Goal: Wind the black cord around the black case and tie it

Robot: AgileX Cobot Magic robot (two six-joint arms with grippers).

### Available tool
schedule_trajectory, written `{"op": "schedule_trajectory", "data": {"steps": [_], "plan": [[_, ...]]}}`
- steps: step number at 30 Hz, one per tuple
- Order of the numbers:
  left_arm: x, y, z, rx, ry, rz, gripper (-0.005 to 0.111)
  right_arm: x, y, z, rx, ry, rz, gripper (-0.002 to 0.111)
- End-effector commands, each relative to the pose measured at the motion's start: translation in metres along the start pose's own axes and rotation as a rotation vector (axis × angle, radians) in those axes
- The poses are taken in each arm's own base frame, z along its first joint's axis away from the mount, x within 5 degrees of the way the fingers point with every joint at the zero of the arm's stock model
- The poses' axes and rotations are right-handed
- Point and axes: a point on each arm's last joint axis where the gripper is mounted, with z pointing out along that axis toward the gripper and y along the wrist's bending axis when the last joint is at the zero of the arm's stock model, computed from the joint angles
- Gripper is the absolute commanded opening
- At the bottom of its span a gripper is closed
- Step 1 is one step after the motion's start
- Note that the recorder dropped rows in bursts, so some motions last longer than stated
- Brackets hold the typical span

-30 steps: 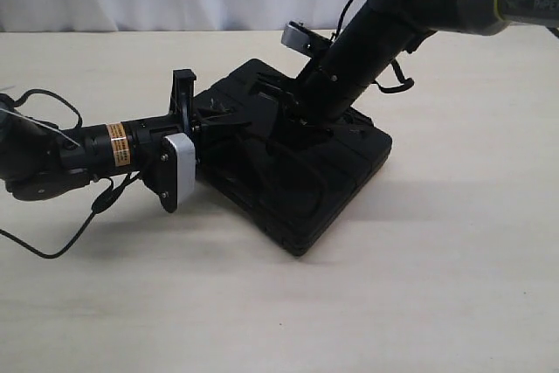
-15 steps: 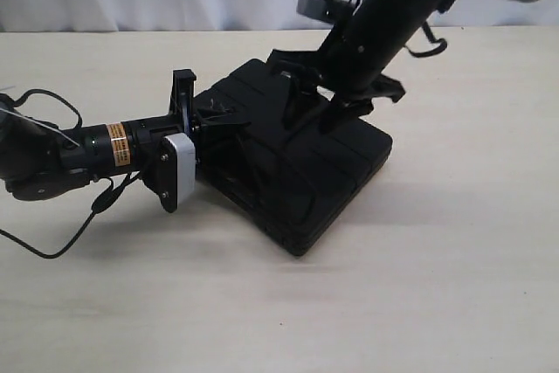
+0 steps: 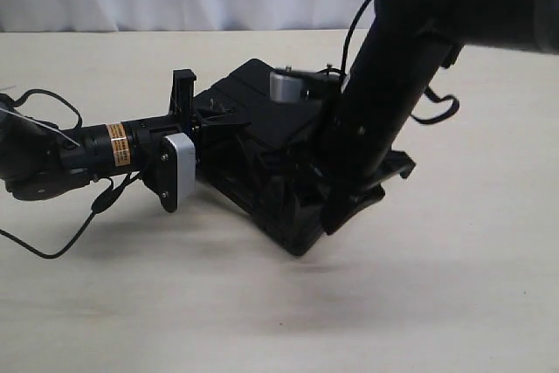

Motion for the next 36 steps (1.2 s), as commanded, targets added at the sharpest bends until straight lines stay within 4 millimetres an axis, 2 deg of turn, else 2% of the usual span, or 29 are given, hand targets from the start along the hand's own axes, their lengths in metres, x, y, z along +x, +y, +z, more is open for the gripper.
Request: {"op": "schedule_trajectory", "data": {"steps": [1,9,15,20,23,25,29,32,36], "plan": [[-0.002,0.003,0.001,-0.01,0.001,-0.008,0.0,0.004,-0.001,0.014,0.0,-0.025,0.036,0.049],[-0.002,0.003,0.001,-0.01,0.001,-0.008,0.0,0.002,-0.002,0.026,-0.072,-0.094,0.121,0.049],[-0.002,0.003,0.001,-0.01,0.001,-0.022,0.0,0.001,-0.003,0.029,-0.066,-0.12,0.122,0.049],[-0.002,0.003,0.001,-0.01,0.001,-0.028,0.0,-0.003,-0.007,0.044,-0.074,-0.084,0.158,0.048],[-0.002,0.003,0.001,-0.01,0.001,-0.028,0.0,-0.005,-0.002,0.047,-0.14,-0.092,0.135,0.03],[-0.002,0.003,0.001,-0.01,0.001,-0.033,0.0,-0.006,-0.001,0.047,-0.148,-0.093,0.134,0.004],[-0.002,0.0,0.001,0.015,0.006,-0.089,0.0,-0.002,0.0,0.046,-0.151,-0.061,0.12,0.004],[-0.002,0.0,0.001,0.015,0.006,-0.106,0.0,0.003,0.003,0.038,-0.16,-0.059,0.091,0.004],[-0.002,0.001,0.001,0.013,0.005,-0.139,0.0,0.012,0.012,0.01,-0.18,-0.139,0.029,0.004]]}}
